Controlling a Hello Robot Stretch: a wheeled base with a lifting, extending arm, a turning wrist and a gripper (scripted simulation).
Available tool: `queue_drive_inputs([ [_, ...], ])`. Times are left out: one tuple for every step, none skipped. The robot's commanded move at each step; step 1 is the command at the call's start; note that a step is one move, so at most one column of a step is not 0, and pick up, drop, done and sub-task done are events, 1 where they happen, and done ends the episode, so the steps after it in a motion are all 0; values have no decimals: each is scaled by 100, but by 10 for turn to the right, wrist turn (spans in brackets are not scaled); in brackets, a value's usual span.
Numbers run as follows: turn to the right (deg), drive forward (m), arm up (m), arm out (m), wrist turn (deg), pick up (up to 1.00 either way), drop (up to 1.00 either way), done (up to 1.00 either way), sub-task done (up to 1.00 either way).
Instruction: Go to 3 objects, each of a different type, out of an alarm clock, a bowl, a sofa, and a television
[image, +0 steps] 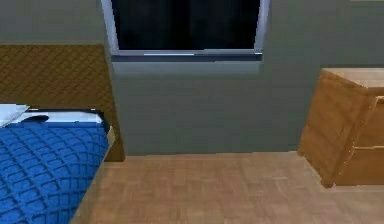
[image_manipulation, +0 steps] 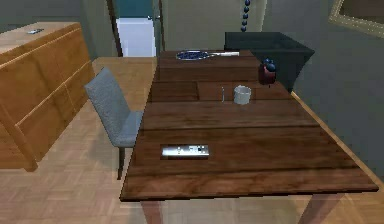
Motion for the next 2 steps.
queue_drive_inputs([
  [90, 0, 0, 0, 0, 0, 0, 0, 0],
  [0, 30, 0, 0, 0, 0, 0, 0, 0],
])
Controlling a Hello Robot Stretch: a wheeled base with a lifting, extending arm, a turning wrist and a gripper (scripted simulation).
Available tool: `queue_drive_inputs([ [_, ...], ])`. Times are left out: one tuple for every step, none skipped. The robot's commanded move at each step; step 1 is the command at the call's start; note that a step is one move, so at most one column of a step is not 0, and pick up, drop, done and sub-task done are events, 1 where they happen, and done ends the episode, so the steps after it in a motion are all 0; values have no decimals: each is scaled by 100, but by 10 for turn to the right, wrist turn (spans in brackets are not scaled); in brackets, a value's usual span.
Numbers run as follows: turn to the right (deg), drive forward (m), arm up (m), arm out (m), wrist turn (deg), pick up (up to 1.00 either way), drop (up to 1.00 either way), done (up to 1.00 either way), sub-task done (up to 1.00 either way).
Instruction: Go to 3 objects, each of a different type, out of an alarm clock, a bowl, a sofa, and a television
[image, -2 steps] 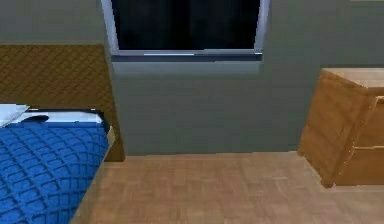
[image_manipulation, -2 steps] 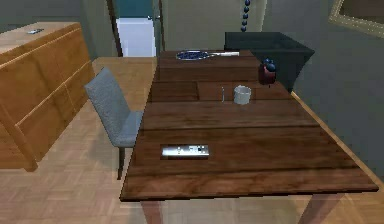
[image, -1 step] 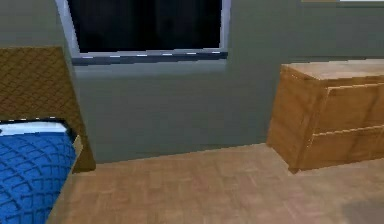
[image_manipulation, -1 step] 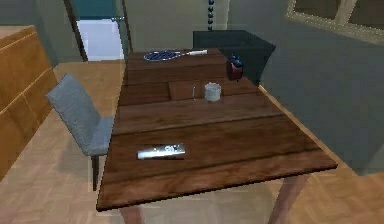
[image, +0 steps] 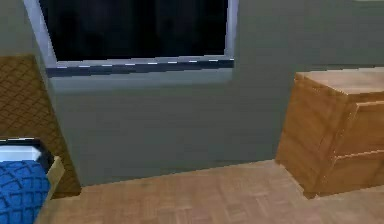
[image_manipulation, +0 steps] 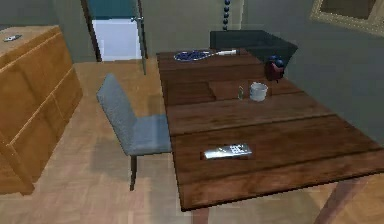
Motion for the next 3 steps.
queue_drive_inputs([
  [420, 0, 0, 0, 0, 0, 0, 0, 0],
  [0, 100, 0, 0, 0, 0, 0, 0, 0],
  [0, 25, 0, 0, 0, 0, 0, 0, 0],
])
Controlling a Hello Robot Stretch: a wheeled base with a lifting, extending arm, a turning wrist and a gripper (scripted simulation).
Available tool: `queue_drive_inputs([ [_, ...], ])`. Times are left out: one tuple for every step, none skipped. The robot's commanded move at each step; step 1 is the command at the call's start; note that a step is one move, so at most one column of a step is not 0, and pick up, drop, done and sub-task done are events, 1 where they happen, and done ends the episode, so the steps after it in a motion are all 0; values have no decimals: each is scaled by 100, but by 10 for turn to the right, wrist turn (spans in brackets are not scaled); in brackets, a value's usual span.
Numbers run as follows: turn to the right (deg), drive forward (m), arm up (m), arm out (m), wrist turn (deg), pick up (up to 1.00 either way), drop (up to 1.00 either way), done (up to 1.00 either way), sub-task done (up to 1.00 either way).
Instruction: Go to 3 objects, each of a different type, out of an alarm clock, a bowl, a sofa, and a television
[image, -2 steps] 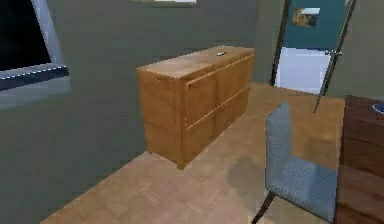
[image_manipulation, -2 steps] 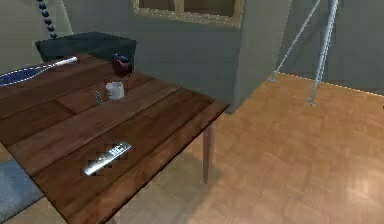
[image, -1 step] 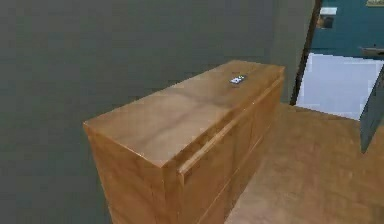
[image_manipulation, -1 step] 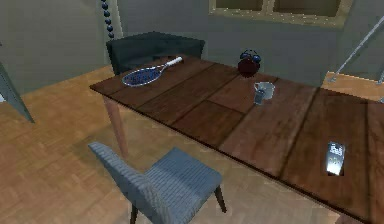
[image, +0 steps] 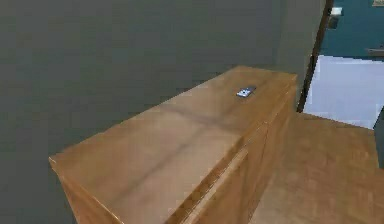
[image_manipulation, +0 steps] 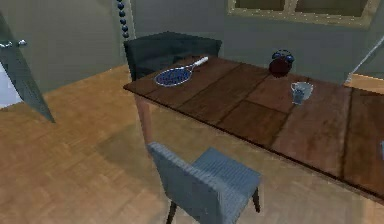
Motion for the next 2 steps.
queue_drive_inputs([
  [330, 0, 0, 0, 0, 0, 0, 0, 0],
  [30, 0, 0, 0, 0, 0, 0, 0, 0],
])
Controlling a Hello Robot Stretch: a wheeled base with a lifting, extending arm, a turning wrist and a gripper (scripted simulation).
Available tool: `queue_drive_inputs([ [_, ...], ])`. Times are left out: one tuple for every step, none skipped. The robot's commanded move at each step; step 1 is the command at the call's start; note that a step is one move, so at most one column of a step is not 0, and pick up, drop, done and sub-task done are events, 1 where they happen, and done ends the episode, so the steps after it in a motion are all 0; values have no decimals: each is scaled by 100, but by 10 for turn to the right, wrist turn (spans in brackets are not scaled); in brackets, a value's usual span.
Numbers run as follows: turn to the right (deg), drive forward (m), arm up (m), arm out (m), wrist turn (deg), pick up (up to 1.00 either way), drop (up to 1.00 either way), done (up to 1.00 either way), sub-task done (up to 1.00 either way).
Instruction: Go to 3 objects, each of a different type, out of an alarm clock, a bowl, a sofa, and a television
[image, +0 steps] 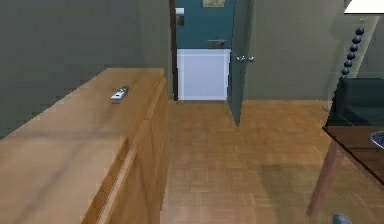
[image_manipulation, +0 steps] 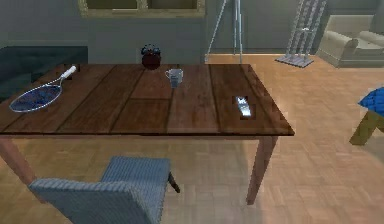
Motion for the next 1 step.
queue_drive_inputs([
  [0, 100, 0, 0, 0, 0, 0, 0, 0],
])
